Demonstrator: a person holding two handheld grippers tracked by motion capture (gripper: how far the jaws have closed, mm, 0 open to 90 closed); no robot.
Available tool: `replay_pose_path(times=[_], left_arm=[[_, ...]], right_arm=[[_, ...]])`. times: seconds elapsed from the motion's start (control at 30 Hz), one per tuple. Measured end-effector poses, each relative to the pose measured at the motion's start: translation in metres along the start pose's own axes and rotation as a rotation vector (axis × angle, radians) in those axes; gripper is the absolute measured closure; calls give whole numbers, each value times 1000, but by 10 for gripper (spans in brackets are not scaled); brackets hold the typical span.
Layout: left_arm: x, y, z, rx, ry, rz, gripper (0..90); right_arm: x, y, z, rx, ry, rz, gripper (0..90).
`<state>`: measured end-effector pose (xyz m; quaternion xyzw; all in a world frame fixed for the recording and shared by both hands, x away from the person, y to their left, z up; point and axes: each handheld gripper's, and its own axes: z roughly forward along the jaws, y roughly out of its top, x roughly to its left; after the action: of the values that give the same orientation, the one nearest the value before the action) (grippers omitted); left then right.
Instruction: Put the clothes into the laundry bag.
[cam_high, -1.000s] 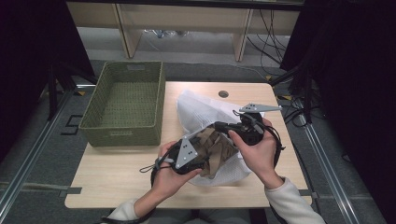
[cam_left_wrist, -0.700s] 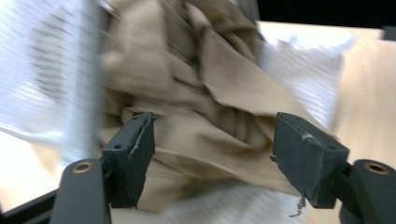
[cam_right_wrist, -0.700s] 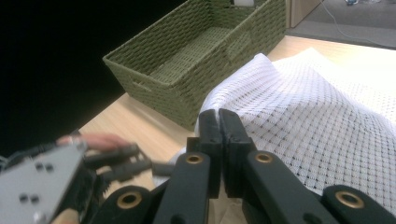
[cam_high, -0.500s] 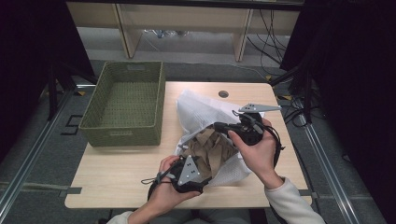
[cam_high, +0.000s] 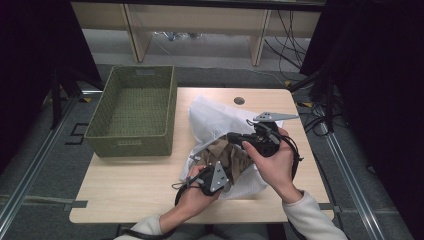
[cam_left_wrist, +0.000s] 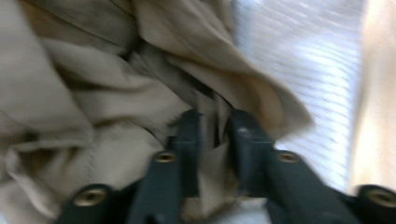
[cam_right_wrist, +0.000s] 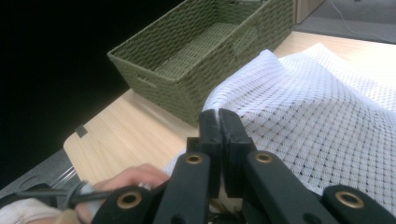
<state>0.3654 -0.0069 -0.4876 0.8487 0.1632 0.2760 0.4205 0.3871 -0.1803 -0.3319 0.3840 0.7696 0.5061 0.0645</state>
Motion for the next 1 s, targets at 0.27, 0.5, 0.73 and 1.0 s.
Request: replay_pose_path(times=[0.27,0.5,0.73,1.0], left_arm=[[21,16,9,-40,17,-49,895],[44,46,7,-128,104,-45,897],[45,43,24,-120,171,25,895],[47,30,37,-84,120,-24,879]], right_arm=[[6,3,-5,-18,14,-15,900],[10,6,-12,-55,31,-16,900],[9,8,-16,-67,27,-16,900],[0,0,-5,-16,11,37,900]])
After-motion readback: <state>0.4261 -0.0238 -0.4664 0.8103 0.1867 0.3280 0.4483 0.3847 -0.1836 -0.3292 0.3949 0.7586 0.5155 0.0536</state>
